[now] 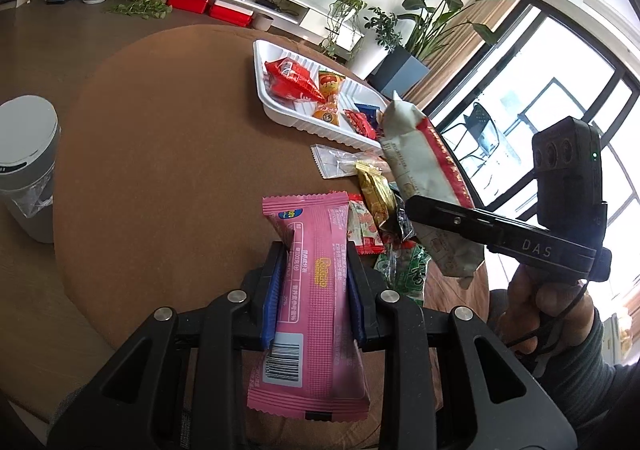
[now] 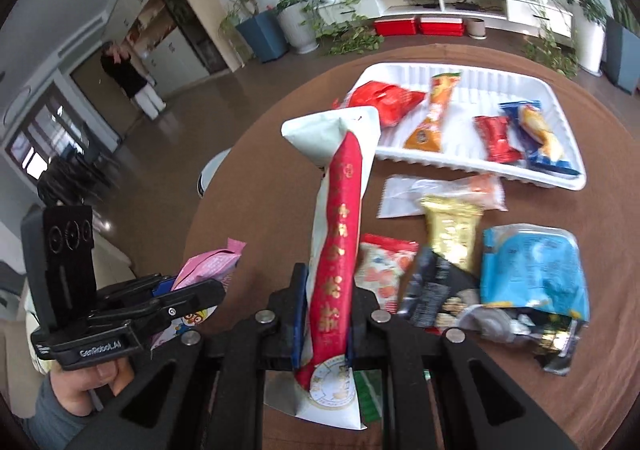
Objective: Organize snacks
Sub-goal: 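Carry the pink bar and white packet over the white tray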
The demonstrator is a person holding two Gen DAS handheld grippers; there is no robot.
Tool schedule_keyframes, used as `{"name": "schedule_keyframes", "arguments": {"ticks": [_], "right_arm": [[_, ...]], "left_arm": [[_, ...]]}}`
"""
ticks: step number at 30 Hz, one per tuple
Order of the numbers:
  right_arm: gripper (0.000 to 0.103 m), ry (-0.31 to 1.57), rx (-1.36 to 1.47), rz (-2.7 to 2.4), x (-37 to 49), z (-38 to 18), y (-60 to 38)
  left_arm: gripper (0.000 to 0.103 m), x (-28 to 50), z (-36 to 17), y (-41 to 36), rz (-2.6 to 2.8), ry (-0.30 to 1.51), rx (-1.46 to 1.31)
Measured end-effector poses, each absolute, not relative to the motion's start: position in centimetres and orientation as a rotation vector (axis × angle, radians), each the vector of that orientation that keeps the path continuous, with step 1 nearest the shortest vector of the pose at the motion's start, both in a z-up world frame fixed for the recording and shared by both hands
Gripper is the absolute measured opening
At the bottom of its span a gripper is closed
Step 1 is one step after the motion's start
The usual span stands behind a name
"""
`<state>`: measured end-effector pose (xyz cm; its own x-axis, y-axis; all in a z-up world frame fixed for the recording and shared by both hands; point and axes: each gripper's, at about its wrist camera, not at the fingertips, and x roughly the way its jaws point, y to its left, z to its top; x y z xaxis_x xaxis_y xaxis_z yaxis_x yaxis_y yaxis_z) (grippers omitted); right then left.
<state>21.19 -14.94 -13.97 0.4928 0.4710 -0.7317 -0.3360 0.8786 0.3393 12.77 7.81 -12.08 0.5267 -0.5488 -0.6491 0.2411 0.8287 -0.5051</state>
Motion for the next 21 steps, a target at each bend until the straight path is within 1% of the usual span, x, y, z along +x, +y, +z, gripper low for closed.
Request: {"name": "schedule_keyframes", "arguments": {"ticks": [6, 13, 21], "right_arm": [[0.016, 0.870, 0.243, 0.396, 21.9, -11.8, -21.4], [0.016, 0.808, 0.292, 0.292, 23.3, -9.5, -27.8], [0.016, 0.782, 0.313, 0.263, 27.6, -7.5, -30.2]], "left_arm": [[0.026, 16.1, -9.3, 6.2, -0.528, 0.855, -0.364], [0.026, 21.9, -5.2, 3.5, -0.537, 0.813, -0.281], [0.026, 29.3, -2.5, -0.7, -0.520, 0.809, -0.192]]}}
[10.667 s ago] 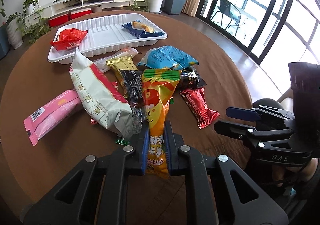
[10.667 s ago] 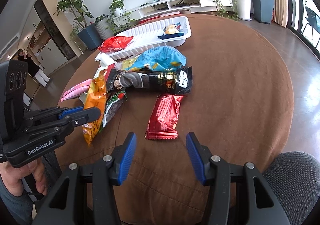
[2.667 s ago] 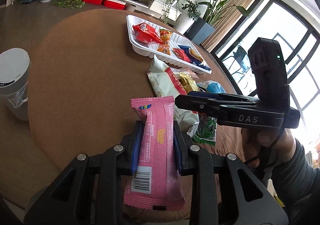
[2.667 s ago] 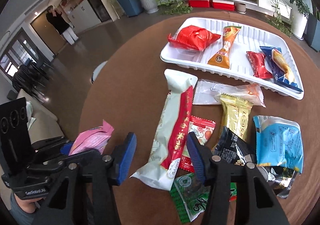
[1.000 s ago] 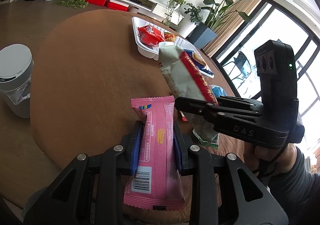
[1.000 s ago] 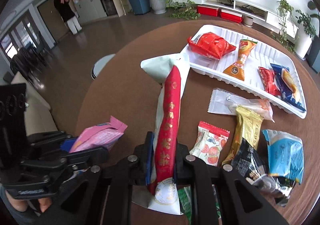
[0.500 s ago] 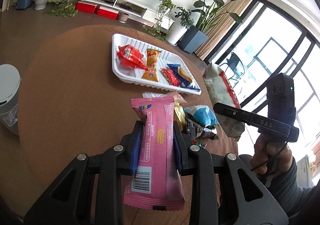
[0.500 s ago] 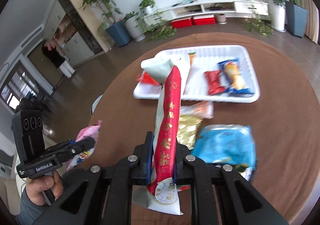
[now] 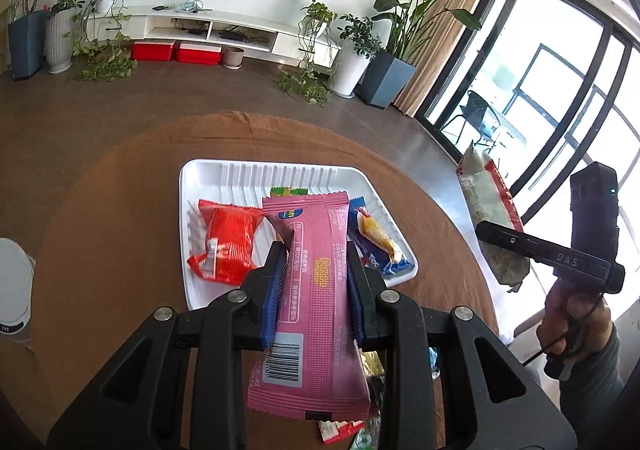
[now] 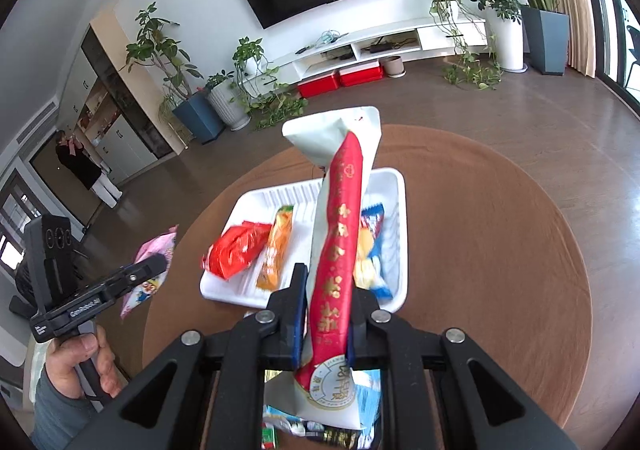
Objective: Organize snacks
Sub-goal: 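Carry the pink bar and white packet over the white tray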
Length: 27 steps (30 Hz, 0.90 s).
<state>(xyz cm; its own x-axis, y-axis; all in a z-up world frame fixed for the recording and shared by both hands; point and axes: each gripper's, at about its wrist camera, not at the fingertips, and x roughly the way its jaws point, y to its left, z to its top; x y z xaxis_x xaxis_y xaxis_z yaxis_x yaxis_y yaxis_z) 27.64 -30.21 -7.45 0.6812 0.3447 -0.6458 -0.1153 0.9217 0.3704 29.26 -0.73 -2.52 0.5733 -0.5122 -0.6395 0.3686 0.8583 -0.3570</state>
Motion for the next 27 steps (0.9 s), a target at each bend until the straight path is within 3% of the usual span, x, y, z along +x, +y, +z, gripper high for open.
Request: {"name": "schedule_keyframes", "arguments": {"ticks": [9, 27], "right_arm": [[0.016, 0.839, 0.280, 0.306, 33.7, -8.6, -27.4], [0.016, 1.011, 0.246, 0.300, 39.8, -14.6, -23.7]], "left_arm": [[0.026, 36.7, -5.4, -4.5, -0.455, 0.868, -0.130], [0.026, 41.7, -12.2, -6.5, -0.402, 0.926, -0.082]]}}
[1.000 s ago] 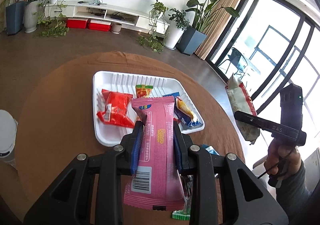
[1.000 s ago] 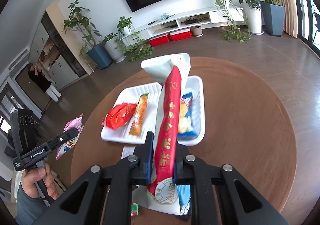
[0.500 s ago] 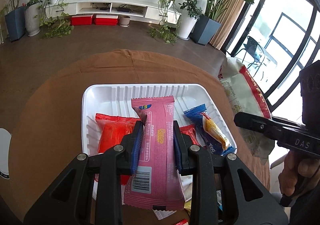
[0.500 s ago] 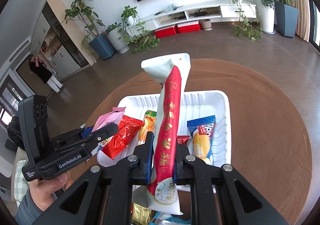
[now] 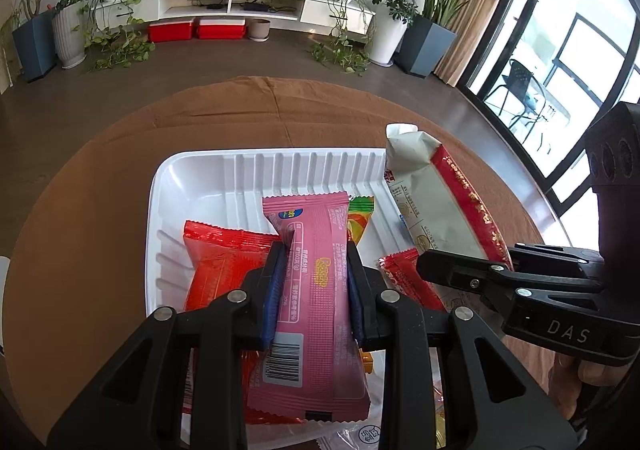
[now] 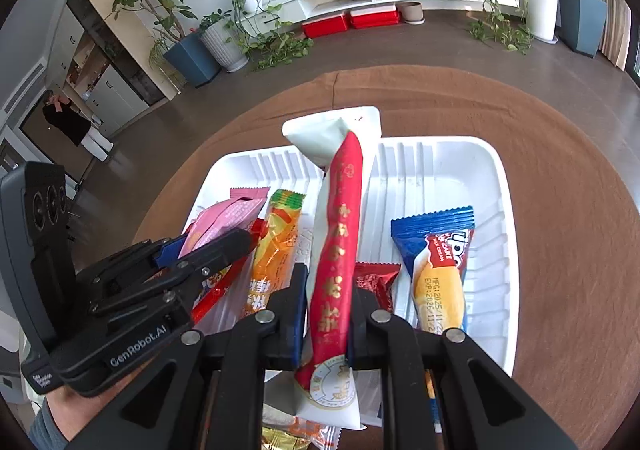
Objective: Organize snacks
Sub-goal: 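Carry the pink bar and white packet over the white tray, then open both tools to drop the packets into the tray, then grasp the green-and-white candy packet with the left tool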
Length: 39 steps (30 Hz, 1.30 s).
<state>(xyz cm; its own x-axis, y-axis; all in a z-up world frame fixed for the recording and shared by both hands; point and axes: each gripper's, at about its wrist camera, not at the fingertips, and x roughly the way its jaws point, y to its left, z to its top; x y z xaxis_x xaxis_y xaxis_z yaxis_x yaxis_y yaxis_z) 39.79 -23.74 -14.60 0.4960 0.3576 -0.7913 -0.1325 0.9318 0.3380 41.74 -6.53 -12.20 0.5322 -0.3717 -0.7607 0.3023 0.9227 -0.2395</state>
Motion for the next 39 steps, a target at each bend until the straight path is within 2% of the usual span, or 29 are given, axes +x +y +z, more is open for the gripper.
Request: {"name": "schedule_keyframes", "arguments": {"ticks": [13, 17, 18, 20, 23, 25, 28, 30, 32, 34, 36, 39], "right_arm": [[0.017, 1.054, 0.241, 0.288, 41.0, -16.2, -22.8], [0.019, 1.055, 0.236, 0.292, 41.0, -16.4, -22.8], [0.021, 1.056, 0.236, 0.295, 41.1, -16.4, -22.8], [0.021, 1.053, 0.237, 0.295, 41.0, -16.3, -22.9], [0.022, 1.048, 0.230, 0.289, 40.9, -16.0, -23.0], [0.025, 1.038, 0.226, 0.291, 40.4, -15.5, -23.3], [0.039, 1.008, 0.214, 0.288, 39.3, -14.3, -23.8], [0.054, 0.977, 0.215, 0.284, 38.2, -13.2, -24.4], [0.062, 0.940, 0.220, 0.292, 36.7, -12.1, -25.1], [0.070, 0.892, 0.237, 0.305, 34.7, -11.0, -26.1], [0.082, 0.839, 0.256, 0.309, 32.4, -10.1, -27.0], [0.085, 0.778, 0.278, 0.307, 28.3, -9.6, -28.4]], "left_arm": [[0.027, 43.9, -13.7, -7.8, -0.413, 0.948, -0.067], [0.031, 43.5, -13.3, -8.1, -0.409, 0.945, -0.061], [0.033, 43.6, -13.2, -8.0, -0.407, 0.943, -0.060], [0.045, 43.1, -12.9, -8.0, -0.401, 0.932, -0.057], [0.052, 42.6, -12.3, -7.8, -0.395, 0.917, -0.054], [0.061, 42.0, -11.7, -7.8, -0.394, 0.901, -0.046], [0.073, 40.4, -10.4, -7.4, -0.398, 0.874, -0.038], [0.078, 39.2, -9.7, -7.1, -0.404, 0.865, -0.031], [0.082, 37.7, -9.0, -6.7, -0.410, 0.857, -0.033], [0.094, 35.8, -8.5, -6.5, -0.422, 0.851, -0.032], [0.098, 33.4, -8.1, -6.4, -0.438, 0.837, -0.018], [0.099, 29.3, -8.5, -6.1, -0.477, 0.837, -0.023]]}}
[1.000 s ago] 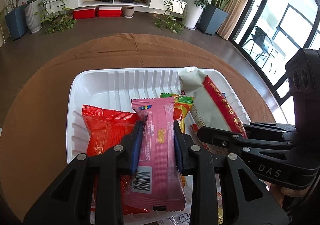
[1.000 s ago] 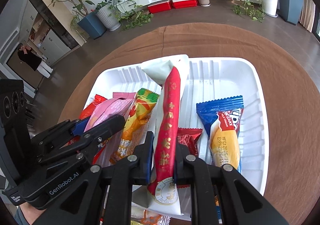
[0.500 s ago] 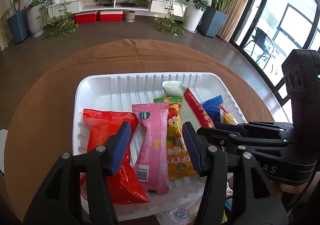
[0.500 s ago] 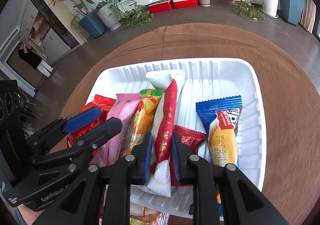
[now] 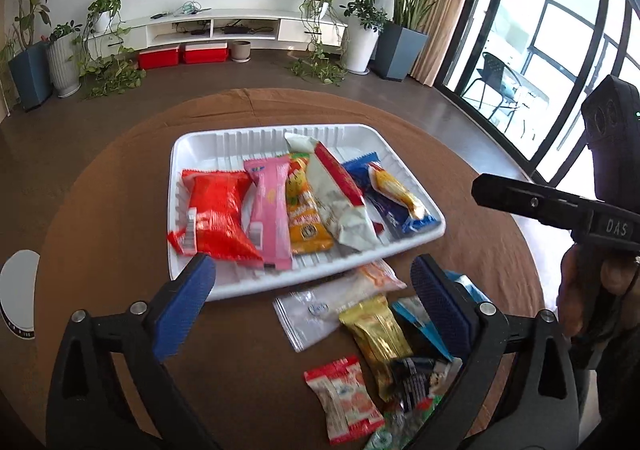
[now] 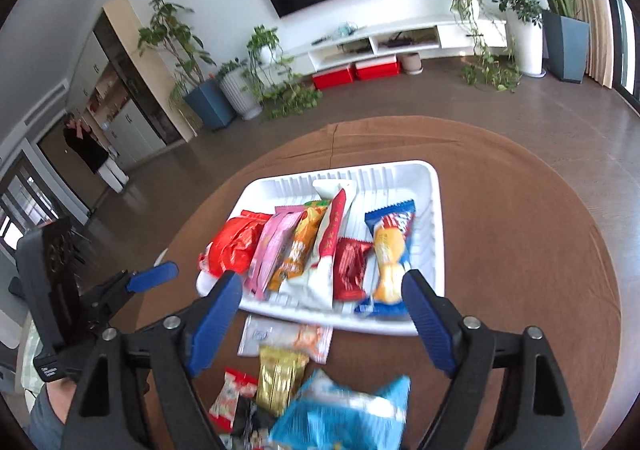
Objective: Organize snacks
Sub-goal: 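Grasp the green-and-white candy packet with the left tool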
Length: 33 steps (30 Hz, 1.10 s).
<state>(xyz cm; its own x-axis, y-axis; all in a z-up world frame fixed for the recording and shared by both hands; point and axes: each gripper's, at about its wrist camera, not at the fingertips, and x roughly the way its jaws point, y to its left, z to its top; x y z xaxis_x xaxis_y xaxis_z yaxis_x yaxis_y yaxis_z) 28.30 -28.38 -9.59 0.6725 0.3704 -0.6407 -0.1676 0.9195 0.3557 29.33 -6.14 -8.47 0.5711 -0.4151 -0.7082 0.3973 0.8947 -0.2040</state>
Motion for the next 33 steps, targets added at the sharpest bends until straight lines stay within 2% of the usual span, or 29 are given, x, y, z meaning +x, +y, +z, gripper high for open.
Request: {"name": "schedule_keyframes", "arguments": {"ticks": [5, 9, 13, 22, 26, 29, 31, 33], "right_arm": [[0.085, 0.745, 0.330, 0.330, 21.6, -11.5, -29.4], [0.085, 0.802, 0.356, 0.321, 18.2, -14.6, -29.1], [0.085, 0.830, 0.400, 0.334, 16.2, -16.4, -28.7], [0.084, 0.836, 0.383, 0.332, 13.8, -17.5, -27.5], [0.080, 0.853, 0.387, 0.325, 13.3, -18.2, -27.3], [0.077, 0.863, 0.372, 0.316, 12.9, -18.5, -27.0], [0.075, 0.863, 0.363, 0.311, 12.8, -18.5, -27.0], [0.074, 0.862, 0.364, 0.309, 12.7, -18.4, -27.1]], "left_arm": [[0.100, 23.3, -10.8, -5.5, -0.499, 0.888, -0.055], [0.100, 19.3, -12.6, -4.8, -0.475, 0.921, -0.115], [0.100, 16.1, -13.8, -6.5, -0.521, 0.941, -0.041], [0.099, 14.0, -14.2, -9.2, -0.570, 0.943, 0.073], [0.097, 14.3, -14.3, -9.5, -0.575, 0.947, 0.090], [0.083, 15.0, -14.5, -9.8, -0.578, 0.959, 0.106], [0.065, 15.3, -14.7, -10.2, -0.589, 0.971, 0.117], [0.058, 15.4, -14.9, -10.6, -0.592, 0.976, 0.148]]}}
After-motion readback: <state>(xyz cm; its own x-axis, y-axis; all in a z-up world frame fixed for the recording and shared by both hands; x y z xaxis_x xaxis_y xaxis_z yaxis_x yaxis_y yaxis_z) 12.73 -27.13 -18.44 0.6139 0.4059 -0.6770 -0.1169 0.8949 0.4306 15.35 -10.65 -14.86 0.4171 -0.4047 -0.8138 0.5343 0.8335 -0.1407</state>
